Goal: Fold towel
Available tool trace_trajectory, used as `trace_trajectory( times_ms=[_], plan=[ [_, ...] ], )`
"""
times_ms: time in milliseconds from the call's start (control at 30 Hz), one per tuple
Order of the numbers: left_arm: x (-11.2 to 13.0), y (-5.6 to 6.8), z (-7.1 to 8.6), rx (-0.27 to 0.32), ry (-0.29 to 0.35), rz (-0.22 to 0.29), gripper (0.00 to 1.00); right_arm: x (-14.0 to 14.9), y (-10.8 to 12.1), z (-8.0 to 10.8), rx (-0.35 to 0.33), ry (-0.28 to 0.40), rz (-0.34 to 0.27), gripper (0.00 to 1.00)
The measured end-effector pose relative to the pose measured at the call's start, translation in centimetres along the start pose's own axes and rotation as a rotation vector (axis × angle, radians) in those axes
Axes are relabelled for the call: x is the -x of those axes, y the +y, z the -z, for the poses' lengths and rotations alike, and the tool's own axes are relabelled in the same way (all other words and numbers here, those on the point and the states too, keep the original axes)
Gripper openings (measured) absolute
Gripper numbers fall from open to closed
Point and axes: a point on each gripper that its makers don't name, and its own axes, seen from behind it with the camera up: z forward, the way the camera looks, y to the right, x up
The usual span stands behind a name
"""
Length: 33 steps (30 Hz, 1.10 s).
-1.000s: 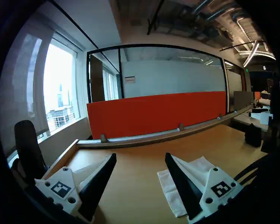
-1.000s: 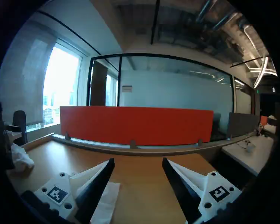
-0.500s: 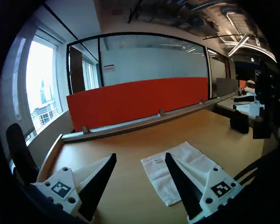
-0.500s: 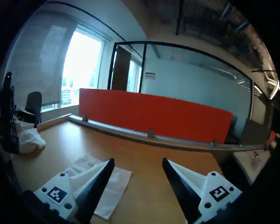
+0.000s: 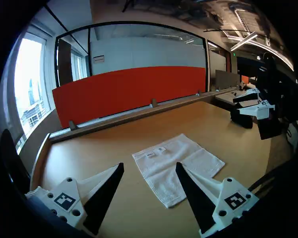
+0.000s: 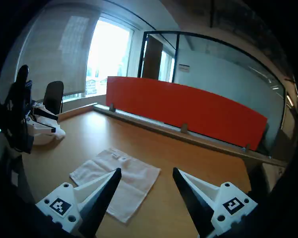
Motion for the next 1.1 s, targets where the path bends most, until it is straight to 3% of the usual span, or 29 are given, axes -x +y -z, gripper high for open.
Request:
trace_trajectory(
  times_ms=[400,1100],
  plan=[
    [4.3,1.8,-2.1,0.058,-0.087,-0.022,0.97,3.8,-1.5,-1.5,-0.073,-0.076,0.035,1.0],
    [12.7,4.7,-6.1,0.145,-0.257,-0.063,0.97,13.4,-4.6,-4.9,-0.168,-0.25,0.072,1.0]
  ],
)
